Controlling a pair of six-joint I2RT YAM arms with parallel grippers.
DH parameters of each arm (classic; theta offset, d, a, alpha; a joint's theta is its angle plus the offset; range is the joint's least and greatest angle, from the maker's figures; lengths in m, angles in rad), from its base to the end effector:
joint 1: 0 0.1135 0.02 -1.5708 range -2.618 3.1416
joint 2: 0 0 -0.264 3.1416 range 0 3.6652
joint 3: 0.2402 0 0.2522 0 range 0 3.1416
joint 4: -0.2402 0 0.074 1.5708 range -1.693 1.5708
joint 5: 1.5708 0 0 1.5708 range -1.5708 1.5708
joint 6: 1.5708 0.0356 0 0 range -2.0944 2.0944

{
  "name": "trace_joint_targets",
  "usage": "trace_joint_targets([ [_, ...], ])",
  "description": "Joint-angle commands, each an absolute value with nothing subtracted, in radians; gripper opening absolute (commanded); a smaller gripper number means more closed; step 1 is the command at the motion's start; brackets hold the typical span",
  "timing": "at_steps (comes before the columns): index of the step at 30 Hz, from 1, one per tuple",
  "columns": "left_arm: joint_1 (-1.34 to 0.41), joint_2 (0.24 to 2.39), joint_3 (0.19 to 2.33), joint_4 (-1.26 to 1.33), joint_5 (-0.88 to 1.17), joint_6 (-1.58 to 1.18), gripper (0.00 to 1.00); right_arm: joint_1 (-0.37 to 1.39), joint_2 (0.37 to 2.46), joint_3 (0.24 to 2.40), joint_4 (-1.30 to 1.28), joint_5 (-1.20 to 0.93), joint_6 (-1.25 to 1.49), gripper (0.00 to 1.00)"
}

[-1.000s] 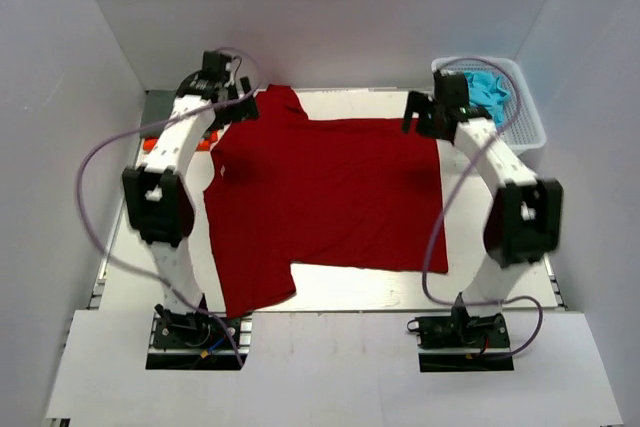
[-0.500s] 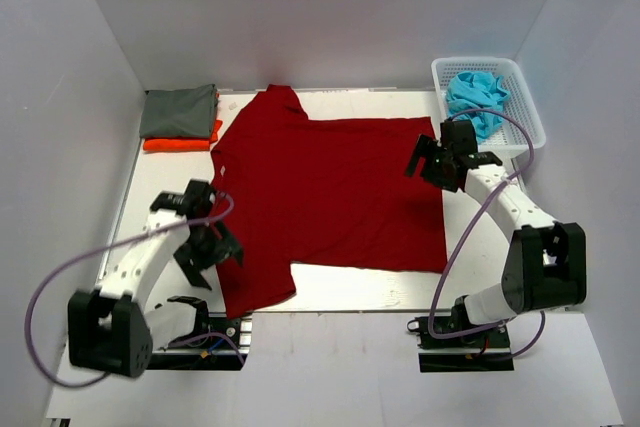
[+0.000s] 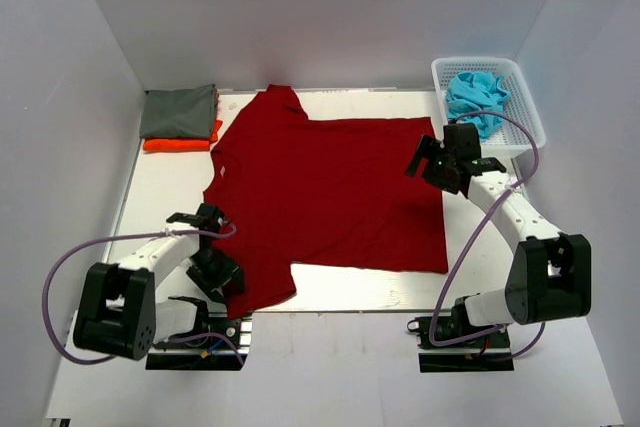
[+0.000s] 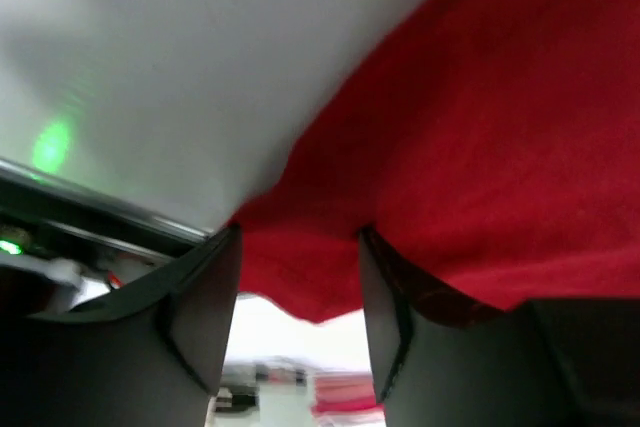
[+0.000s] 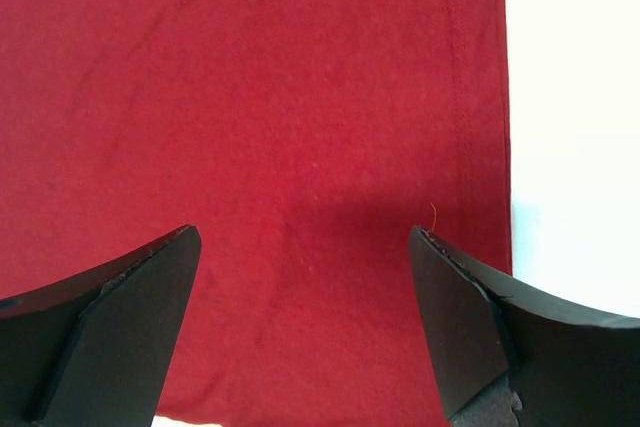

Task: Fold and stack the t-shirts
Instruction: Grap the side of the flattened tshirt closest away from the robot with both arms

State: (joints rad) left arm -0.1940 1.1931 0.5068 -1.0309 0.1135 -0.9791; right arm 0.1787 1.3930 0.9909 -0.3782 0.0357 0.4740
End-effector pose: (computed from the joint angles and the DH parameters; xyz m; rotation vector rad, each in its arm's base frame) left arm 0.1309 -0.0298 0.1419 1.1425 -2.7274 0.0199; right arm 0.2955 0.0521 0.2556 0.3658 2.3392 0.2766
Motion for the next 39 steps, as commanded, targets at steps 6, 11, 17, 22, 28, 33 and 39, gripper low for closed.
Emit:
trace_joint_targets([
  [6,-0.201,1.289,0.515,-0.917,-0.038,-1.043,0.60,0.175,1.309,0.936,-0.411,0.054,0.515,0.90],
  [11,-0.201,1.279,0.515,-0.908,-0.077,-1.054,0.29,0.176,1.238,0.897,-0.531,0.098,0.548,0.90],
  [17,-0.201,1.289,0.535,-0.885,-0.020,-1.054,0.00,0.167,1.157,0.804,-0.745,0.152,0.659,0.90],
  [22,-0.201,1.258,0.592,-0.916,-0.020,-1.022,0.00,0.167,1.152,0.733,-0.825,0.103,0.709,0.89],
  [28,-0.201,1.186,0.692,-0.930,-0.031,-0.986,0.00,0.166,1.218,0.689,-0.786,0.038,0.686,0.88],
  [33,-0.201,1.161,0.748,-0.962,-0.040,-0.948,0.00,0.164,1.255,0.664,-0.772,0.022,0.673,0.71],
  [39,-0.201,1.152,0.749,-0.985,0.040,-0.917,0.00,0.164,1.242,0.620,-0.738,0.017,0.676,0.69],
])
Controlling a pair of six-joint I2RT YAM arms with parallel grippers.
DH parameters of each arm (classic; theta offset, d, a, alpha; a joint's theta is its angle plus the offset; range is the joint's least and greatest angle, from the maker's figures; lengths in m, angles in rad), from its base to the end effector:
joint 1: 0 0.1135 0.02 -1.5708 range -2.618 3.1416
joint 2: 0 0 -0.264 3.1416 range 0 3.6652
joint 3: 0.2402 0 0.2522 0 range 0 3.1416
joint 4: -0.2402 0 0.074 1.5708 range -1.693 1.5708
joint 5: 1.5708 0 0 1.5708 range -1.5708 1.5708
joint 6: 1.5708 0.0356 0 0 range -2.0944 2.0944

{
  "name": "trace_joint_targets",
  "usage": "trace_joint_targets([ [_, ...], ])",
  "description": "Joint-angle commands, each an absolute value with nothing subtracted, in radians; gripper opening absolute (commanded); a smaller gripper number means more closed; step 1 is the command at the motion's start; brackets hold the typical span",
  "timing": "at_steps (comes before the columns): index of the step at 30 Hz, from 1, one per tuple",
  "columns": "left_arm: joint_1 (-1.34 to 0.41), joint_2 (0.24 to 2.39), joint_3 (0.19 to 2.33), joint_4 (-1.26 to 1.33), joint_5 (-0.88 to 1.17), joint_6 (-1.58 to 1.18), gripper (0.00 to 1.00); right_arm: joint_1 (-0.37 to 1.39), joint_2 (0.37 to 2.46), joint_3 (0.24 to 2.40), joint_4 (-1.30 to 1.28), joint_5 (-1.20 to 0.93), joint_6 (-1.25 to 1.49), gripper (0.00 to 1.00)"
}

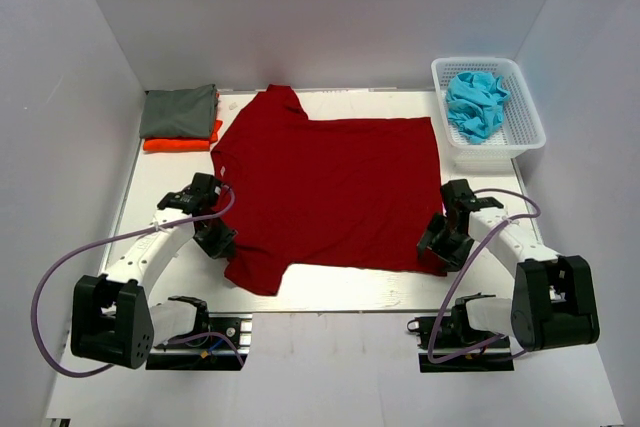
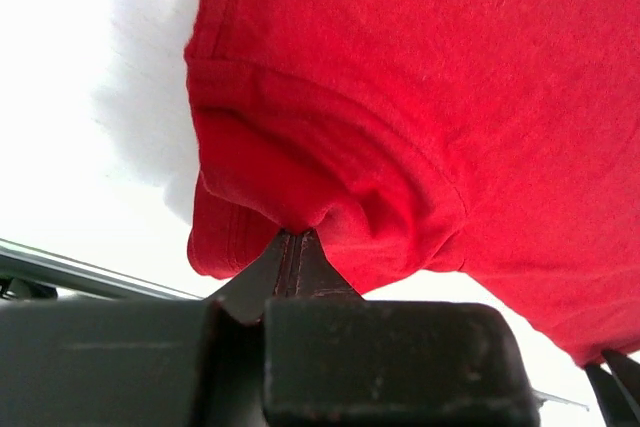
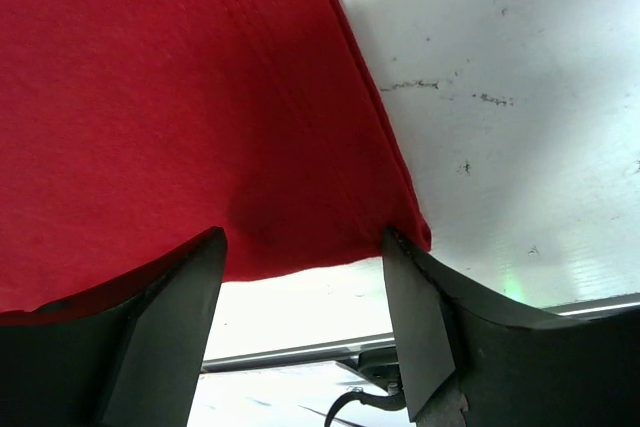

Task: Fold and stack the t-shirts
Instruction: Grap the side of the flattened tshirt closest away from the robot with both arms

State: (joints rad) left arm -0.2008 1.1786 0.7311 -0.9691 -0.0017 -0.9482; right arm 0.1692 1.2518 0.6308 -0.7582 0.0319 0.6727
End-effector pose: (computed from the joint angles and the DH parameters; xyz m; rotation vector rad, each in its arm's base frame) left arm 0.1791 -0.0364 0.1972 -1.0985 2.8010 -0.1242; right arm 0.1897 0.0312 0.1629 0.7400 2.8586 0.0730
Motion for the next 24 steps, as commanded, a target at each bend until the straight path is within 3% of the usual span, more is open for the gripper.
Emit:
trace_joint_targets([
  [1,-0.201,1.143,0.749,-0.997,0.064,-0.917,0.00,0.164,1.249,0.618,-0.735,0.011,0.676,0.69],
  [10,-0.201,1.124,0.724,-1.248,0.259,-0.876,0.00,0.163,1.206,0.633,-0.825,0.070,0.683,0.69],
  [24,-0.201,1.223,0.785,-1.270,0.193,-0.828,0.00,0.161,1.181,0.608,-0.824,0.048,0.706,0.72],
])
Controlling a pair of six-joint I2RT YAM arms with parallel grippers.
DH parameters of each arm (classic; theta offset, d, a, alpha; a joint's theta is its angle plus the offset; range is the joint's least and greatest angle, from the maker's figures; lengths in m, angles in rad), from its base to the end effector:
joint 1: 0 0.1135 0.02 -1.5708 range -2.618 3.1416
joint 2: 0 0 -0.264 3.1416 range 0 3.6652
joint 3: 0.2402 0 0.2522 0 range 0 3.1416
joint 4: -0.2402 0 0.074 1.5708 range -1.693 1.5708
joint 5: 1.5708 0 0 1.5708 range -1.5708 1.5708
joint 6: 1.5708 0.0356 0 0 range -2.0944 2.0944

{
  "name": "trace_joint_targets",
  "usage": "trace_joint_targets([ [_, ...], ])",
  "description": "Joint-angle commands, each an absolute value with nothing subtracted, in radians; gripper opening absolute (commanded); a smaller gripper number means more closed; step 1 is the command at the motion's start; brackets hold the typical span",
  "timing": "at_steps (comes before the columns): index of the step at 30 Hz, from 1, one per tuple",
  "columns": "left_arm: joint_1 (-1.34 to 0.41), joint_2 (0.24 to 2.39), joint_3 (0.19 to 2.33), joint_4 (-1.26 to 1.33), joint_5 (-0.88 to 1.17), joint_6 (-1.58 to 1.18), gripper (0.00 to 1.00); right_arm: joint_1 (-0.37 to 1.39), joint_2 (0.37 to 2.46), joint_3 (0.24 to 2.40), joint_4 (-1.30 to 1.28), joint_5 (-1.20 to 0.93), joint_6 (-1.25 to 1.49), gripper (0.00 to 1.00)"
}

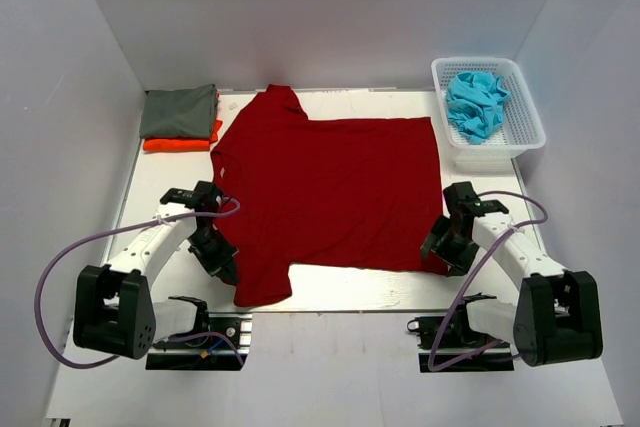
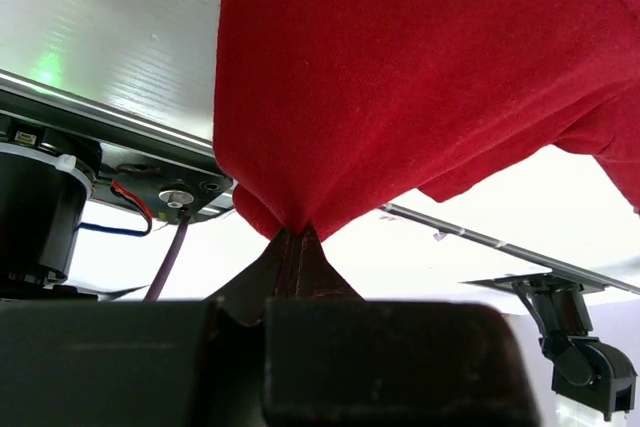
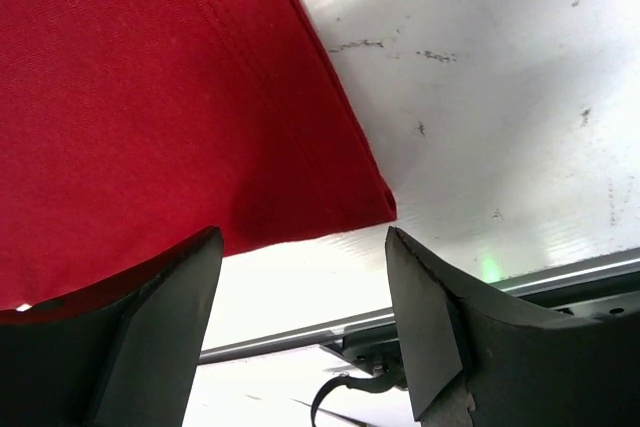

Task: Fold and stack the t-shirts
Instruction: Grap the side of the flattened tshirt closest away from the robot with both arms

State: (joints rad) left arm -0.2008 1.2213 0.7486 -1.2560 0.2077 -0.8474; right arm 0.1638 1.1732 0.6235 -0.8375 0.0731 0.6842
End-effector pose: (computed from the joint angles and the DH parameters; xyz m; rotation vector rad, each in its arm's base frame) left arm 0.1533 -0.0387 0.1959 0.9433 -2.7402 0.1468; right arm 0.1760 0.0265 0.1724 0.7671 2.8426 0.0134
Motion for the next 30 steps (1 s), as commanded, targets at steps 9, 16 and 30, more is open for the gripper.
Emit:
trace_joint_targets([
  [9,-0.201,1.255,0.888,-1.201,0.242,-0.838,0.00,0.160,1.299,0.604,-0.727,0.021,0.666,0.46],
  [16,-0.189,1.229,0.951,-1.115,0.325,-0.805,0.00,0.163,1.332,0.710,-0.744,0.051,0.617,0.00],
  [30,-0.170,1.552,1.362,-1.154,0.201,-0.762,0.00,0.123,1.474,1.090,-0.865,0.118,0.572,0.00],
])
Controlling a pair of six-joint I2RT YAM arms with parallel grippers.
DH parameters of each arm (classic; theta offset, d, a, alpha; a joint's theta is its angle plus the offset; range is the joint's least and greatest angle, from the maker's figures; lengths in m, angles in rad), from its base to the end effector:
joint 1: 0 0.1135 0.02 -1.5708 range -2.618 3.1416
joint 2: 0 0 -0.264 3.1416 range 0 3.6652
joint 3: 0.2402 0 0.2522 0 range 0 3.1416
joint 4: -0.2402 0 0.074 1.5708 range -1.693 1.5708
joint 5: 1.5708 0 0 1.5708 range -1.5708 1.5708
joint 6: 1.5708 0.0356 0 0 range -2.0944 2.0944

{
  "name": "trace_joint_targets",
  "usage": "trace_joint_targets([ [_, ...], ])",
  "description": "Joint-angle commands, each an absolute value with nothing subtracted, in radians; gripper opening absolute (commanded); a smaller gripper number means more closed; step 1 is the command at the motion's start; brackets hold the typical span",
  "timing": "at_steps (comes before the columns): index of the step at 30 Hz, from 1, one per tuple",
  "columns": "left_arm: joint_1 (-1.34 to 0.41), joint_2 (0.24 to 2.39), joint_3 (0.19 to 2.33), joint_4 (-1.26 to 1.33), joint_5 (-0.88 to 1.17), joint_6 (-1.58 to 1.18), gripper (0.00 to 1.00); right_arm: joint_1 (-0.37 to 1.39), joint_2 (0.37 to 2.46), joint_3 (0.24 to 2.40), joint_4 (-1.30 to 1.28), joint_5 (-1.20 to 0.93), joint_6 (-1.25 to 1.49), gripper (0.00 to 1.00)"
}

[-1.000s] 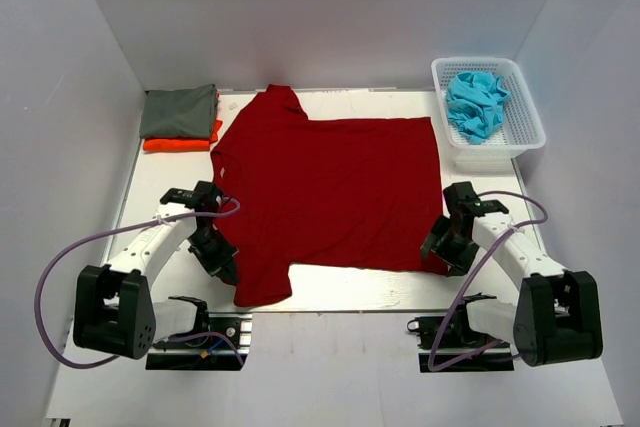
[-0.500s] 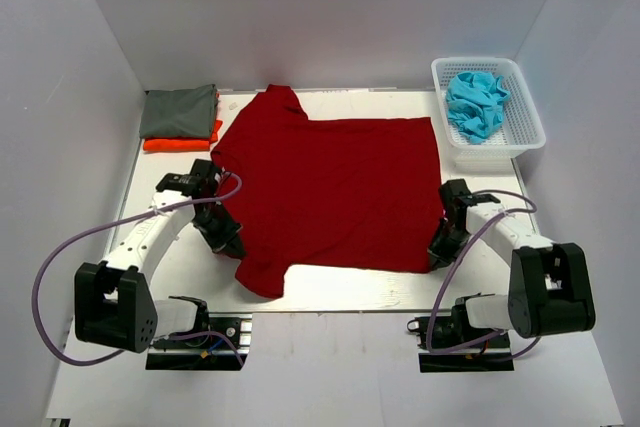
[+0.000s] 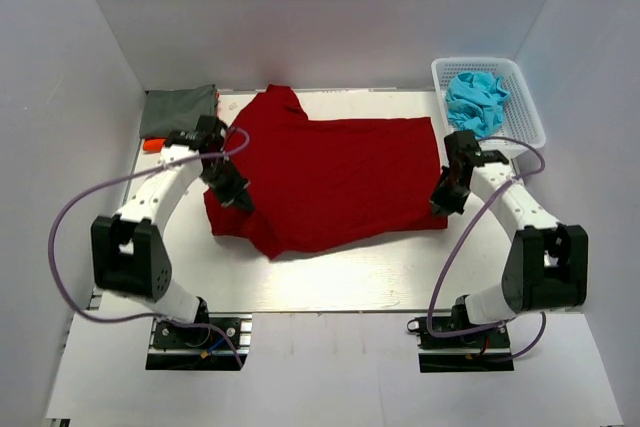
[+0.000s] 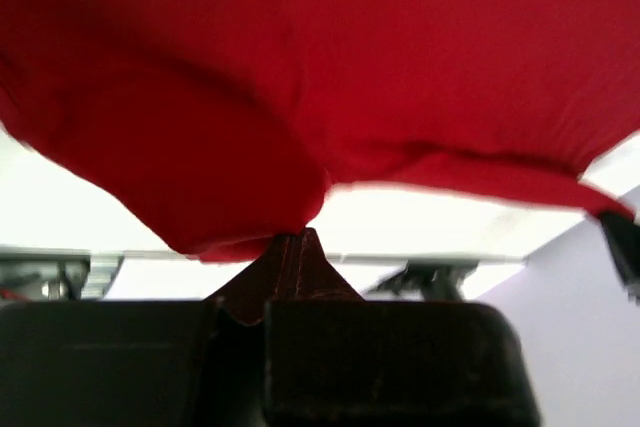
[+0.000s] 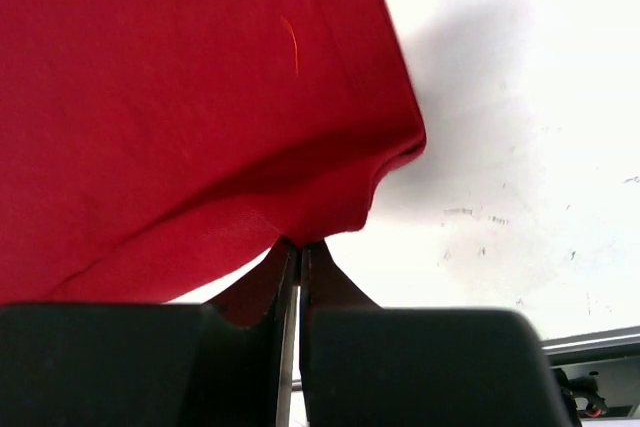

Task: Fold and stack the t-shirts
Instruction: Grap the side of the flattened tshirt closest away from the robot with both arms, then fold the flattened tshirt in 1/3 of the way

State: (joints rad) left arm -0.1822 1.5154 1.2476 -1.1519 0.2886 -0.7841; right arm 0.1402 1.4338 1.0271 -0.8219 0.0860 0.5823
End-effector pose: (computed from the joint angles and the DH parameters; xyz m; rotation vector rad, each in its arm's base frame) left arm 0.2674 -0.0596 0.2632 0.8861 -2.9700 0.5078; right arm 0.2672 0.0346 0.2301 0.6322 2.7185 0.0581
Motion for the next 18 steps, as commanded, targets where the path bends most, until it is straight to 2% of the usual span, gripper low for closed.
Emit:
trace_joint_targets([
  [1,-0.158,1.572,1.394,-1.172,0.181,-0.762,0.00,0.115,1.482,1.135,-0.861,0.121,0.575,0.00],
  [9,-0.098,1.744,1.638,-1.173,0.106,-0.752,0.00,0.081,1.578,1.281,-0.835,0.095,0.554,0.00],
  [18,-0.069,1.931,1.779,-1.060,0.210,-0.664,0.00,0.072,1.678,1.400,-0.811,0.095,0.534,0.00],
])
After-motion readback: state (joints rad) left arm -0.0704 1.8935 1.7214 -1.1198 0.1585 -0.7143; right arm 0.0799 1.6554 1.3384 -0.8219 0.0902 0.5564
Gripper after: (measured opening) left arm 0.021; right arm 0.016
